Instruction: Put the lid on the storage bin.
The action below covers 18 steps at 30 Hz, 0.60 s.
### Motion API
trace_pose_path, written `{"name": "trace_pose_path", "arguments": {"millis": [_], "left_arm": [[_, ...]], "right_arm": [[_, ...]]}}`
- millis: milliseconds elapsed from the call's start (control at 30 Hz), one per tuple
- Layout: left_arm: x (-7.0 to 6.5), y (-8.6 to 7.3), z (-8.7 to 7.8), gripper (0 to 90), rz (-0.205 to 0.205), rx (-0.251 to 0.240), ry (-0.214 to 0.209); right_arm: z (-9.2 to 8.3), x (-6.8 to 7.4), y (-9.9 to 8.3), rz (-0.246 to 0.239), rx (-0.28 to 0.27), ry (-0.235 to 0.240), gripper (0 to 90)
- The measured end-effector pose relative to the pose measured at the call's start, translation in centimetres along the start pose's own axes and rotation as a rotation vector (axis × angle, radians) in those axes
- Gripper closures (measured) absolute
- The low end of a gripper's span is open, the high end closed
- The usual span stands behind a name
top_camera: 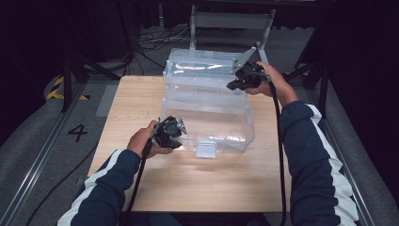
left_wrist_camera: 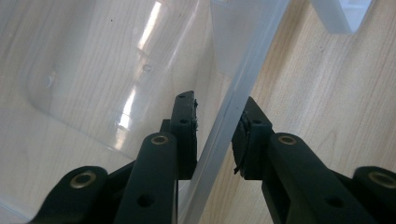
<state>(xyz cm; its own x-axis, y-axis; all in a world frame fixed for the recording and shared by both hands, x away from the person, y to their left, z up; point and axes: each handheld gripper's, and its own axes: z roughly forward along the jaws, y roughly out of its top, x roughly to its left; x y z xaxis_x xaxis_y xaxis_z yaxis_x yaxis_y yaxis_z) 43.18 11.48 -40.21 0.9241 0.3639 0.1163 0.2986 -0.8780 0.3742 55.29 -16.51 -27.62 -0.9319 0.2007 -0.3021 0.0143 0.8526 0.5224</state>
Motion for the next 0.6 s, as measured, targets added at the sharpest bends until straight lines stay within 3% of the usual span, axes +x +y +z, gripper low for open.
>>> {"name": "trace_pose_path", "arguments": {"millis": [300, 600], "left_arm": [[-0.2, 0.0, 0.0, 72.5, -0.007, -0.004, 0.010], [-0.1, 0.0, 0.1, 71.5, -0.014, -0.002, 0.005]], "right_arm": [[-0.9, 1.6, 0.1, -0.030, -0.002, -0.018, 90.0], [-1.4, 3.0, -0.3, -0.031, -0.013, -0.008, 90.0]]}}
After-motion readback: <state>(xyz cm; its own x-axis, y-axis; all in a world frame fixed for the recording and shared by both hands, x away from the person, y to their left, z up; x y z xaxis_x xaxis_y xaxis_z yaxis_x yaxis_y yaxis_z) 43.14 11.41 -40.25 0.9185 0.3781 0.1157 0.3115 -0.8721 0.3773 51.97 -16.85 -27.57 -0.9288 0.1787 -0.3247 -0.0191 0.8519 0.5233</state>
